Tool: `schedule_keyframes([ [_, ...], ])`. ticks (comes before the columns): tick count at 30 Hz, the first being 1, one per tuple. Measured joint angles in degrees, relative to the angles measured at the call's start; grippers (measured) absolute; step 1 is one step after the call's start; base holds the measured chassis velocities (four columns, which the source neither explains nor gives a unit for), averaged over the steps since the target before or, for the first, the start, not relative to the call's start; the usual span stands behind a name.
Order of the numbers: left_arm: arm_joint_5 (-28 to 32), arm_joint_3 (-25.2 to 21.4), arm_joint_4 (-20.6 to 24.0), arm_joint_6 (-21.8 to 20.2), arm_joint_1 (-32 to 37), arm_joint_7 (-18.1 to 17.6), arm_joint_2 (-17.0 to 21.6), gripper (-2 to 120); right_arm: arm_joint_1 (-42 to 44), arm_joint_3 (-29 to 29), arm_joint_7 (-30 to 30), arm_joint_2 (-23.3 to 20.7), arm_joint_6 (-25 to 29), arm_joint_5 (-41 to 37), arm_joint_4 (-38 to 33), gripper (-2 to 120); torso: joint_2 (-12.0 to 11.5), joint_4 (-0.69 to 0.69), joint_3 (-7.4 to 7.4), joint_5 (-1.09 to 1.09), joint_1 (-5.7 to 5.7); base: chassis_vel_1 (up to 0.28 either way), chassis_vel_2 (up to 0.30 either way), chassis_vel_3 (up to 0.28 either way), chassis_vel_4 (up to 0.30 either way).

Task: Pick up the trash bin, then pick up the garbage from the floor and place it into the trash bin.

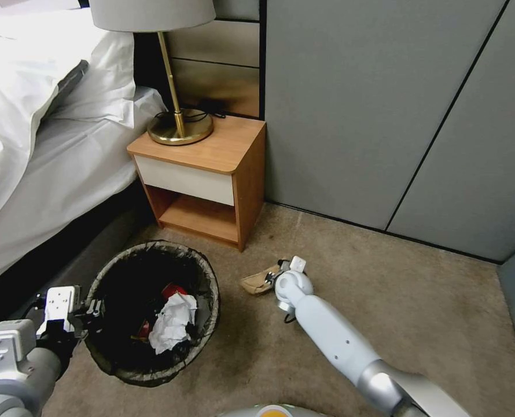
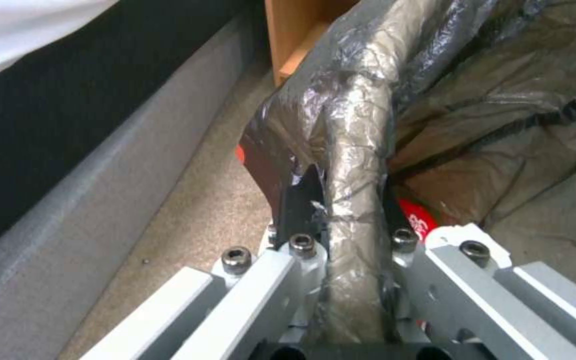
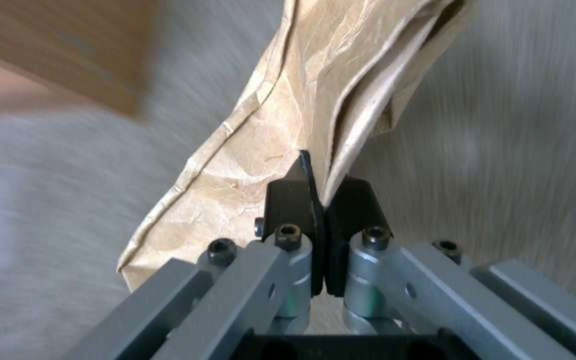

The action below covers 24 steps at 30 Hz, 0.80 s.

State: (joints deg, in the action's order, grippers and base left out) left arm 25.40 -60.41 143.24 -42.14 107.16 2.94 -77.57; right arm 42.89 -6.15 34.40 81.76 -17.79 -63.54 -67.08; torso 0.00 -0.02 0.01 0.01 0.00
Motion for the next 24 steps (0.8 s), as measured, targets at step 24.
schedule_keyframes([
  [24,1.08,0.49,0.0,0.0,-0.12,-0.02,1.14,1,1.44,4.04,-7.6,-22.93,-11.44,2.94,-55.21,0,0.0,0.01,-0.01,0.0,0.0,0.0,0.0,0.0,0.0],
])
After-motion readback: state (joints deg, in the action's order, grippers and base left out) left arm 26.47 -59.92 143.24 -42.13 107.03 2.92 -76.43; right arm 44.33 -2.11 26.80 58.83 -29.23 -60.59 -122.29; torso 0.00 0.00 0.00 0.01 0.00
